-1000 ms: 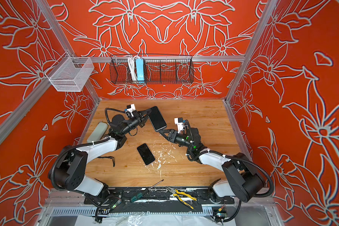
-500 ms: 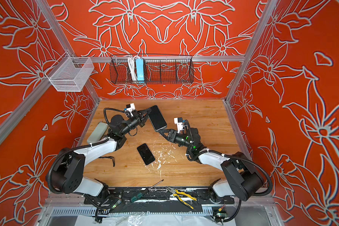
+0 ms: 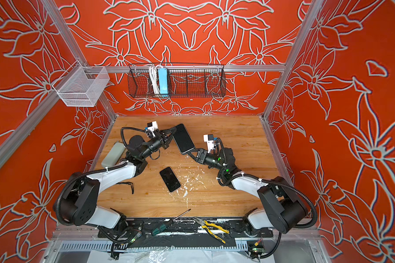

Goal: Take the phone out of the phone case
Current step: Remove the phone case from the phone.

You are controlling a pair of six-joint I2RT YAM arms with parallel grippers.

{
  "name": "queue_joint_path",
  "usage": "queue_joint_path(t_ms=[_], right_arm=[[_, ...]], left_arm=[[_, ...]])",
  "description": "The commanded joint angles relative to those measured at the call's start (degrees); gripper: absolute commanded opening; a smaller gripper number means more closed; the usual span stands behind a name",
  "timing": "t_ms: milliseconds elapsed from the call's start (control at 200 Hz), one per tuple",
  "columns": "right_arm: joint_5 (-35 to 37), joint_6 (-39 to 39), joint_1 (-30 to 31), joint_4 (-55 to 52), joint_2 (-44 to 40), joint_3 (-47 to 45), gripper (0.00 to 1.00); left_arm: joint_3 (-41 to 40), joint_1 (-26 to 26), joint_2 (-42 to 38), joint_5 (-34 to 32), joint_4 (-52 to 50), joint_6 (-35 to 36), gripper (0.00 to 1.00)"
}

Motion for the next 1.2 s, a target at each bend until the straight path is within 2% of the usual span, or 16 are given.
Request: queue_joint_path(t_ms=[0,510,746,1196], right_arm=[[0.6,2.2,-0.7,3.1,-0.3,1.6,0.55],[4.5,8.0,-1.2,11.7,0.9,-1.1,0.43],[4.8,10.1,-1.2,15.4,2.5,-1.8,0.38],[4.7,10.1,-1.2,15.8,2.8,-2.4,0.23]], left_arm=[[0.5,-0.7,-0.6,2.7,6.4,-2.2,0.0],[-0.7,-1.0,1.8,0.3,11.7,-5.1,0.0],[-0.7,-1.0,1.7,-0.2,11.1,-4.6,0.0],[-0.4,-1.4,2.6,-0.6,11.3,-4.7,0.0]])
